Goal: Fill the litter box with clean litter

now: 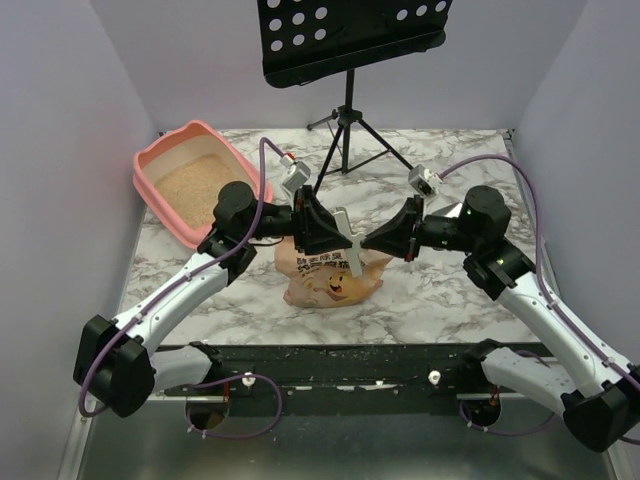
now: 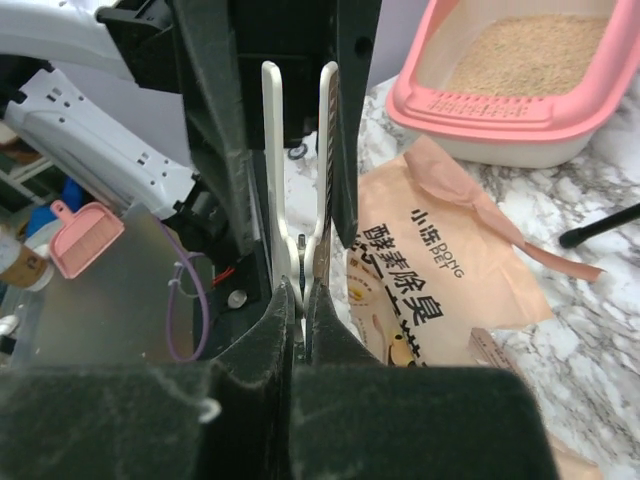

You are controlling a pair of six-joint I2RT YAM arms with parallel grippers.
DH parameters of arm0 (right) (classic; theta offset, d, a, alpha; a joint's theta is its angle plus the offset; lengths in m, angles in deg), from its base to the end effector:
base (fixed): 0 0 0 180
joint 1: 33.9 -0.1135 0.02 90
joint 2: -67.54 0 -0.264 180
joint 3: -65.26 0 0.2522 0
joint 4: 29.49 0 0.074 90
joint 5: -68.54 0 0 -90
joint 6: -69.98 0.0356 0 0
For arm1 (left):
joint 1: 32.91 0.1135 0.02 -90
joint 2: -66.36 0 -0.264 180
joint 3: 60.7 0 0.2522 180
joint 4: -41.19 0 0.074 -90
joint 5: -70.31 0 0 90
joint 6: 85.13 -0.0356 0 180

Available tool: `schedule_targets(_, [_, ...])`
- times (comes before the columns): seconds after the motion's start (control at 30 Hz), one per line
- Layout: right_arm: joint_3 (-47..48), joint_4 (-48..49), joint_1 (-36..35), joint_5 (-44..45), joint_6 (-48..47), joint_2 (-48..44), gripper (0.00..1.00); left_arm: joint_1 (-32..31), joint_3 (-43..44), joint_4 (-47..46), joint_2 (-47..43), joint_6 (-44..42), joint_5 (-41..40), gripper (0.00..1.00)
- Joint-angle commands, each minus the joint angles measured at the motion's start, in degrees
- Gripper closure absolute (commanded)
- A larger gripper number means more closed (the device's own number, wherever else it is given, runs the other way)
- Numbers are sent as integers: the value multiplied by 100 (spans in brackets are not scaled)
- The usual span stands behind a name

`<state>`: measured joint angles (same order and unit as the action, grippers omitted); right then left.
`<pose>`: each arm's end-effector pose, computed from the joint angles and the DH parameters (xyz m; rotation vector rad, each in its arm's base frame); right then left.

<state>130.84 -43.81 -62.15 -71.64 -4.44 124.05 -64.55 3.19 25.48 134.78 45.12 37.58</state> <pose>0.1806 0.1281 0.3646 -0.8851 1.5666 1.2822 0.2106 -0.1649 0.3572 0.8398 1.4966 -1.6529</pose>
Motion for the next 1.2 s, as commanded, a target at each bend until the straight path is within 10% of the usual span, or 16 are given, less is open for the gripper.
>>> schedule_targets(0.0, [-49, 136, -40, 674, -36, -421, 99, -149, 347, 1298, -311, -971, 135, 48])
schedule_targets(0.43, [154, -744, -40, 1774, -485, -738, 99, -615, 762, 5381, -558, -3901, -3404, 48])
schedule_targets(1.17, [769, -1482, -40, 1274, -1337, 17, 99, -1450, -82, 5347, -804, -5062, -5077, 47])
